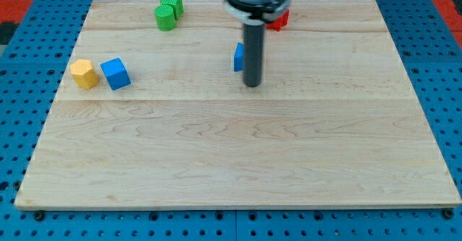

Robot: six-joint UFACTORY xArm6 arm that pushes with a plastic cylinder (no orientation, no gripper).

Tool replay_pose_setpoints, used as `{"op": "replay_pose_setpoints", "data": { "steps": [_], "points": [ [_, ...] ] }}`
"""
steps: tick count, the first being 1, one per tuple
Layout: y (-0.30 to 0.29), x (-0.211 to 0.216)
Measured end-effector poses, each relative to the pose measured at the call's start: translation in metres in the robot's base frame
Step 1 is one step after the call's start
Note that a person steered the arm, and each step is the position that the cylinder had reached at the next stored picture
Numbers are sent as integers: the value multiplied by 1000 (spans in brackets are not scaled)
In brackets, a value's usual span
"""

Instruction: Touch the bottom of the blue triangle

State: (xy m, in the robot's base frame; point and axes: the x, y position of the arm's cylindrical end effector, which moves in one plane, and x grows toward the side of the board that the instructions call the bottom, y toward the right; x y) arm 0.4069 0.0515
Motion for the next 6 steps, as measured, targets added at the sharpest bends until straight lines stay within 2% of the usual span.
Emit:
{"op": "replay_pose_setpoints", "data": {
  "steps": [1, 2, 4, 6],
  "points": [
    [10, -11],
    [1, -40],
    [-84, -50],
    [-32, -62]
  ]
}}
